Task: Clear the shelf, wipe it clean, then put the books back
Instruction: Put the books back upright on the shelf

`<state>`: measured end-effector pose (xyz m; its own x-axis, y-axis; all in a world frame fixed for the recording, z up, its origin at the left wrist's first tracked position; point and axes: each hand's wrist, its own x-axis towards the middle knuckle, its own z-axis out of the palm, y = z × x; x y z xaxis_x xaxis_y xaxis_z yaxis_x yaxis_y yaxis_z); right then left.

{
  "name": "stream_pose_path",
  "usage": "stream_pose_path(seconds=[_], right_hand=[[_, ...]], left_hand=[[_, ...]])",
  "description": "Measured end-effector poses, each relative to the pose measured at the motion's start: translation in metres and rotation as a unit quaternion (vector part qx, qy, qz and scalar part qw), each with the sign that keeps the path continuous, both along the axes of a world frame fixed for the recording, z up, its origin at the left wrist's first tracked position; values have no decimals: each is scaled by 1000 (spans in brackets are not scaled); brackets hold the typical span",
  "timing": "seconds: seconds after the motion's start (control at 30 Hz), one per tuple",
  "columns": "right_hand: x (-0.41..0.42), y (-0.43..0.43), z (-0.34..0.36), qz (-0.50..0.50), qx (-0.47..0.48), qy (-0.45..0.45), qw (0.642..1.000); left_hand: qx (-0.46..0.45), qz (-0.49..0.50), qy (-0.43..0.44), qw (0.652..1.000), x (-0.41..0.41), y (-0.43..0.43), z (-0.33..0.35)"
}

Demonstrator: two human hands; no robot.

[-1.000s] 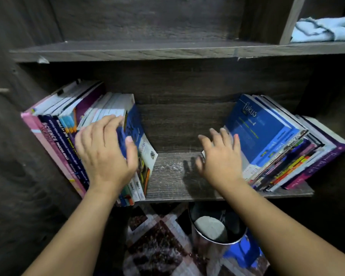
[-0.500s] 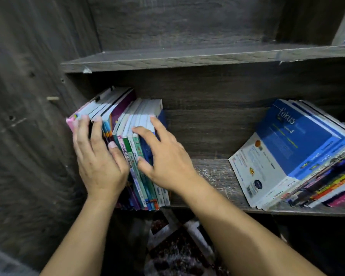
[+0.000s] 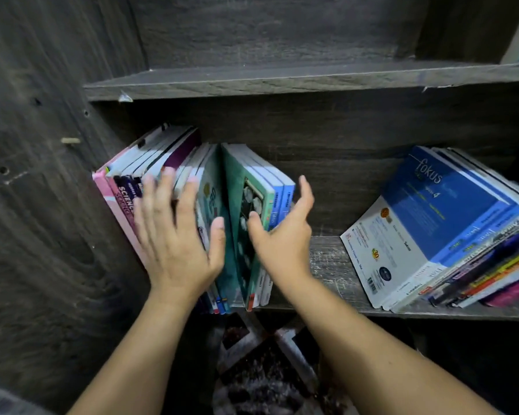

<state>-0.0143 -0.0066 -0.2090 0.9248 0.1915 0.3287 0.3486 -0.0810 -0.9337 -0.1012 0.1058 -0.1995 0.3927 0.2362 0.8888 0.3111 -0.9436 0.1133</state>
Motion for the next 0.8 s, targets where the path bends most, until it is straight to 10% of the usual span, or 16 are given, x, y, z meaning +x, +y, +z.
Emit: stream_pose_path(seconds=[0.5,0.8], right_hand=[[62,-133,-1,-297,-56,-62,951],[61,-133,-23,-308,-122,-144,932]], left_hand=[[-14,43,54,997,13,-17,-2],[-44,27,57,997,14,-20,-3]])
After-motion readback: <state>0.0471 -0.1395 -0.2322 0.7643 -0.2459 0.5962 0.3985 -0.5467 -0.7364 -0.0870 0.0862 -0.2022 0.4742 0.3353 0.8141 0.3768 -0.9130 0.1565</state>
